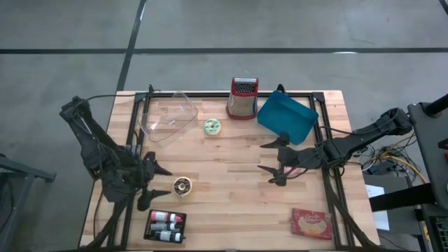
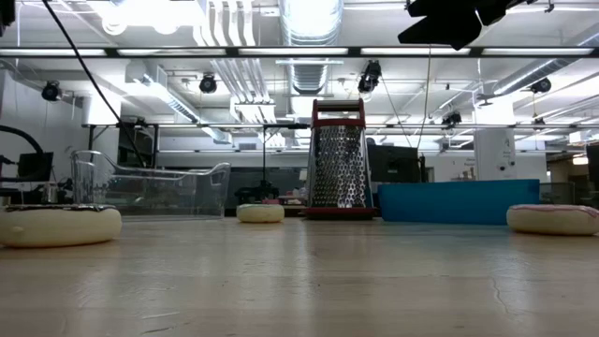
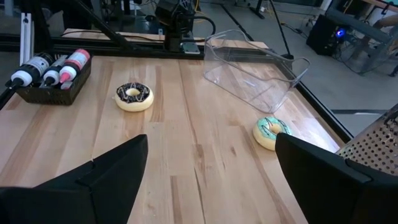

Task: Pick & Place Food Item
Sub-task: Put the black donut into the transparent bin

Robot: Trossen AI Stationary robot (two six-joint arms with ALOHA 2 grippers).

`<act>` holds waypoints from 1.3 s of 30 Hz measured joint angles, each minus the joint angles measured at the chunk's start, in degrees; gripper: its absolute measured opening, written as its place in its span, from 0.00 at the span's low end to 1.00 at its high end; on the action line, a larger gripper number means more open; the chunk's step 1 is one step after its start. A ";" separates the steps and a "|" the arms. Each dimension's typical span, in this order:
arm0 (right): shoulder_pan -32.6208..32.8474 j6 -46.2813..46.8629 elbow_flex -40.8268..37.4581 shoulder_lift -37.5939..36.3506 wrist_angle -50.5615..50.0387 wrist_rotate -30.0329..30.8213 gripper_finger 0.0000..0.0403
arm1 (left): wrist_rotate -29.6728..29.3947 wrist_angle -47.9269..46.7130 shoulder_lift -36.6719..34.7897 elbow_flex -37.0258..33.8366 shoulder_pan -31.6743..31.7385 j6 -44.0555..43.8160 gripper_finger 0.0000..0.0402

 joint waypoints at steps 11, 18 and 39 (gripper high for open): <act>-0.03 -0.04 0.00 0.00 -0.01 -0.01 0.84 | -6.54 0.00 -0.02 -0.07 0.38 8.61 0.78; -0.04 0.04 0.00 0.00 0.00 -0.01 0.86 | -12.23 0.52 1.00 -0.22 1.13 10.25 0.78; 0.02 0.04 0.00 0.00 -0.02 0.00 0.87 | -20.14 2.77 3.39 -2.86 6.24 -1.59 0.78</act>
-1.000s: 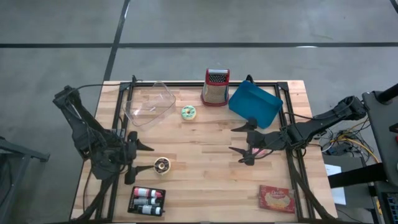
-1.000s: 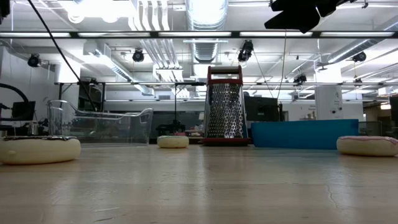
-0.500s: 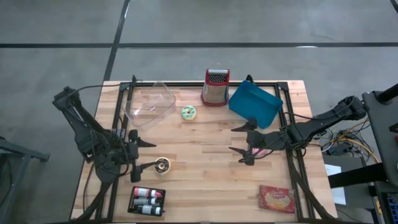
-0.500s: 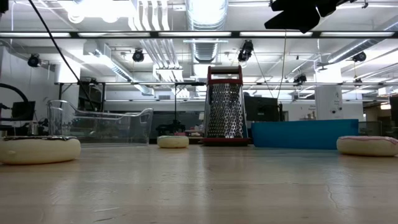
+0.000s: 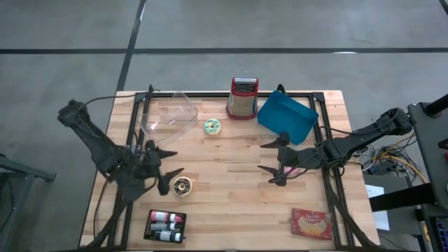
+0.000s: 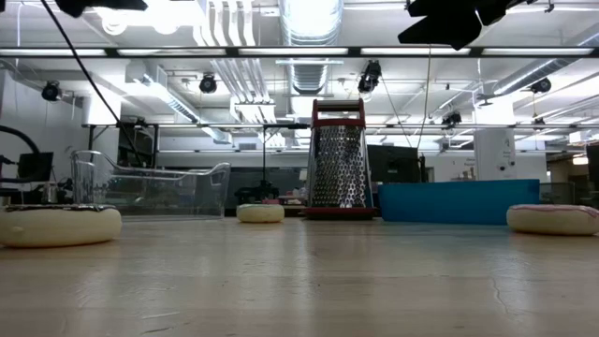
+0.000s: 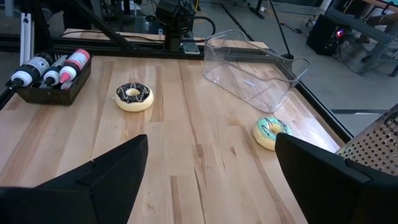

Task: Pick & Place Food Item
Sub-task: Put the black donut into the transparent bin

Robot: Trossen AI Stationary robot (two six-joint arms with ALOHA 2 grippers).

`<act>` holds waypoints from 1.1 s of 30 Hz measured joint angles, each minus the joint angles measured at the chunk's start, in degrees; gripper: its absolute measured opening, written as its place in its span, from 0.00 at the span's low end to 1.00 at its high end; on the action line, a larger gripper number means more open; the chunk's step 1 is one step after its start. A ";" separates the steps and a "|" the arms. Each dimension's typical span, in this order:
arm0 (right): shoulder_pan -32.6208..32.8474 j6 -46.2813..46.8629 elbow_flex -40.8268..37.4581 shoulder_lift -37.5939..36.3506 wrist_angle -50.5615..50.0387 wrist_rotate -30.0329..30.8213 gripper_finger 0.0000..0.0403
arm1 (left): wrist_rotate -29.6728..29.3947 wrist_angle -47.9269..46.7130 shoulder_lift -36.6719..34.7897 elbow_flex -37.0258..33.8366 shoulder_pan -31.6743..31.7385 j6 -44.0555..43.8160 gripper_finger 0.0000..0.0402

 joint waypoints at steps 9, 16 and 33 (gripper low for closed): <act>0.00 -0.08 0.00 0.00 0.00 0.00 0.85 | 11.79 -1.15 -0.23 -2.13 9.60 1.71 0.77; -0.02 -0.04 0.00 0.00 0.02 0.01 0.86 | 14.94 -3.95 -0.12 -3.62 12.17 -4.99 0.77; -0.07 -0.08 0.00 0.00 0.02 0.01 0.85 | 30.68 -3.32 -0.10 -10.21 18.82 -17.13 0.76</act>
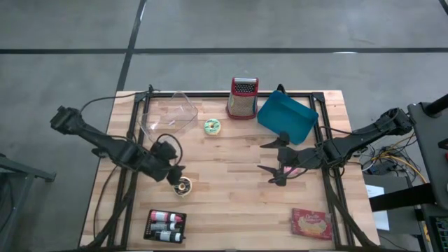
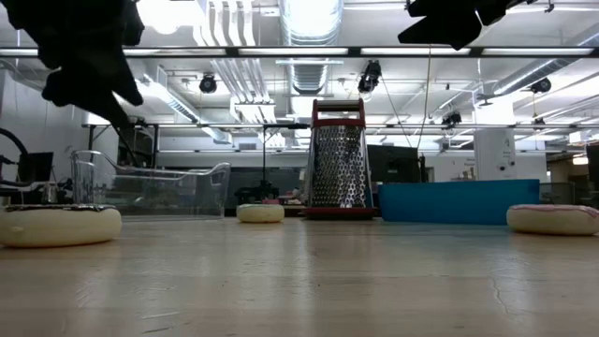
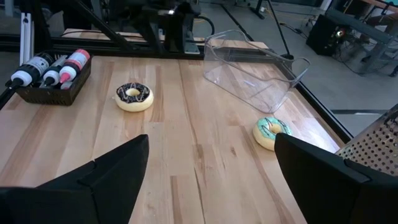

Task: Pick & Place Food Item
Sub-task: Put the black donut into the transparent bin

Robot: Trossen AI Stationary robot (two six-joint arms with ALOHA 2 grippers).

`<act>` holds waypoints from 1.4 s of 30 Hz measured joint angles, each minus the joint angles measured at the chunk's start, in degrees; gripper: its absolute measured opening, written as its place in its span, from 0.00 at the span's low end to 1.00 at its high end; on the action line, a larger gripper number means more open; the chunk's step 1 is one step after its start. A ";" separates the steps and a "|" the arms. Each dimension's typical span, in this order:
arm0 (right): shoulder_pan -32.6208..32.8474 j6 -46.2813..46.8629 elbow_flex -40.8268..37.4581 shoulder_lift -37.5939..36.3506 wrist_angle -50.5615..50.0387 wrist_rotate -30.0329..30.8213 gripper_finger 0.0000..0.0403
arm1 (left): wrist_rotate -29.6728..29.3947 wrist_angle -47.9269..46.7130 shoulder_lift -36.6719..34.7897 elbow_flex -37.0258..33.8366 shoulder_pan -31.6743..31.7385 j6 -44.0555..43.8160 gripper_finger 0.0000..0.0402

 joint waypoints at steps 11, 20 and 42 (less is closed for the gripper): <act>0.00 0.02 0.00 0.00 0.00 -0.01 0.86 | 10.20 1.40 0.02 -3.78 0.13 -3.24 0.76; 0.02 0.02 0.00 0.00 -0.01 -0.02 0.84 | 14.25 3.53 0.02 -7.28 0.19 -5.09 0.76; 0.04 0.01 -0.01 0.00 0.00 -0.02 0.85 | 21.11 17.48 0.02 -18.08 0.19 -7.45 0.76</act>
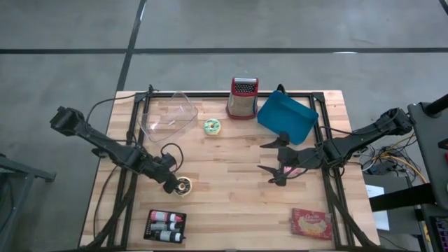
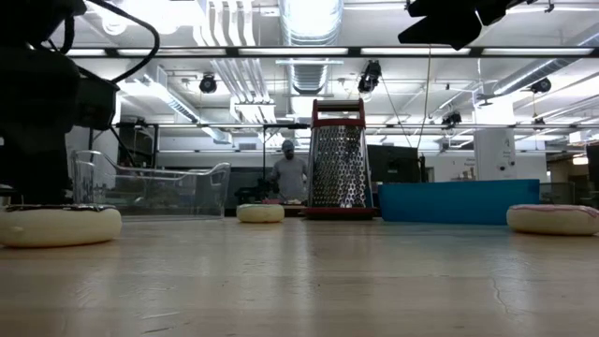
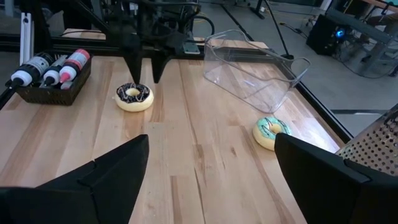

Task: Pick & Place Food Item
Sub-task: Put the black donut into the transparent bin

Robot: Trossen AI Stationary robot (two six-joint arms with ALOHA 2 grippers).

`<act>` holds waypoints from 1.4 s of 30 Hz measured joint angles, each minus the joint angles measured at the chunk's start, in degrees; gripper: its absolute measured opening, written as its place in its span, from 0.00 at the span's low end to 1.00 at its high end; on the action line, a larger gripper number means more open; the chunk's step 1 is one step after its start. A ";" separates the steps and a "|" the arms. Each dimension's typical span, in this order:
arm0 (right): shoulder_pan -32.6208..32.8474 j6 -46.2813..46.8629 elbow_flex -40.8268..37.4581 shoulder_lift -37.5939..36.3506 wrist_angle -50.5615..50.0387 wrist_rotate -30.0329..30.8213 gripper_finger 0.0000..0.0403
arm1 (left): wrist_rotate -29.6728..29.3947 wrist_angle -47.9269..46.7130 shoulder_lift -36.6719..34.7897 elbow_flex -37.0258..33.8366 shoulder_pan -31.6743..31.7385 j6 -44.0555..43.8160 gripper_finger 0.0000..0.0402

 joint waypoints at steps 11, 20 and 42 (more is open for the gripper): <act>0.00 0.03 -0.01 0.00 -0.01 0.01 0.86 | 0.04 1.73 1.20 0.00 0.00 1.75 0.76; -0.04 0.06 0.01 0.00 -0.02 0.00 0.85 | 2.14 4.50 6.09 0.07 0.54 2.08 0.76; 0.02 0.00 0.01 0.00 -0.02 0.00 0.85 | 3.63 5.83 9.12 0.35 2.58 2.10 0.63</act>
